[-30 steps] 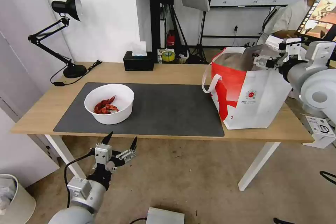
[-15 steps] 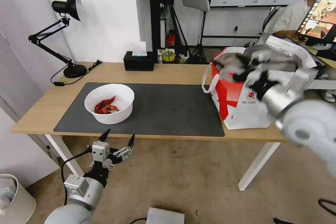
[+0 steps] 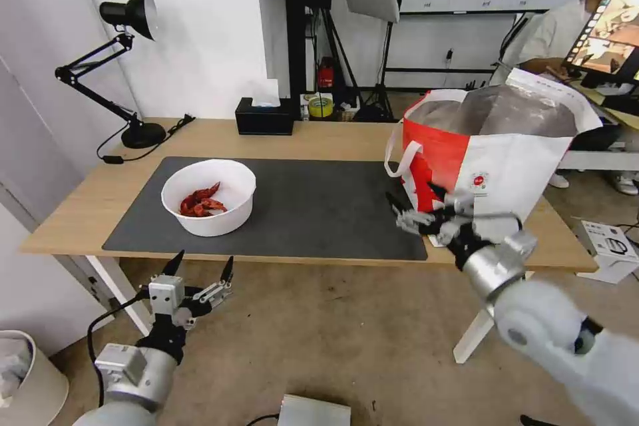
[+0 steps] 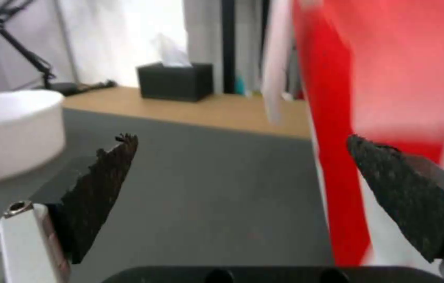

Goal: Pick up the trash from the table and place it into the takeout bag.

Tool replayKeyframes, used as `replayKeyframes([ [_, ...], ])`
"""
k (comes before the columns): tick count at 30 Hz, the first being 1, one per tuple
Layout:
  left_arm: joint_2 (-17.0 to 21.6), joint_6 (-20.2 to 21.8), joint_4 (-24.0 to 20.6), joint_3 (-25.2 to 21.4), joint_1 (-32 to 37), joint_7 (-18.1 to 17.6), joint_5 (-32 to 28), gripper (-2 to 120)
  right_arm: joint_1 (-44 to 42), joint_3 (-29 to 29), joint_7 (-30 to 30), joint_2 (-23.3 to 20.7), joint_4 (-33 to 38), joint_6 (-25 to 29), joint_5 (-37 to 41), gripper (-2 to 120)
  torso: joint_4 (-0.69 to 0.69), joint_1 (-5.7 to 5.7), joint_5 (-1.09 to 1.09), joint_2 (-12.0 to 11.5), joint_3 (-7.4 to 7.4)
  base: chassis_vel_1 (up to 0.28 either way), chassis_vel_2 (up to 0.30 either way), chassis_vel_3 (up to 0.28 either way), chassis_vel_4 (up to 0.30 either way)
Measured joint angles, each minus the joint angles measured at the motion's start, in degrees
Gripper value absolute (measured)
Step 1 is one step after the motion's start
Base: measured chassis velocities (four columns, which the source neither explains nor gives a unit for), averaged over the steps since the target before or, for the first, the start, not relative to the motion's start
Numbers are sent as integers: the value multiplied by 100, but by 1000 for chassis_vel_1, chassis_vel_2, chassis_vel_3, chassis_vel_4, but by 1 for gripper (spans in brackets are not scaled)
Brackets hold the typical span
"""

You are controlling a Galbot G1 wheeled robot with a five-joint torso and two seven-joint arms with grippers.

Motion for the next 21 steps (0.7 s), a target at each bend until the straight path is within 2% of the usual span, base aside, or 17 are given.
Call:
replayKeyframes([
  [9, 133, -22, 60, -23, -67, 0, -87, 100, -952, 305, 306, 568, -48, 334, -815, 100, 1, 0, -2, 0, 0, 0, 0, 0, 0],
  [21, 168, -27, 121, -11, -132, -8, -128, 100, -1089, 309, 438, 576, 61, 330, -857, 100, 1, 0, -2, 0, 0, 0, 0, 0, 0],
])
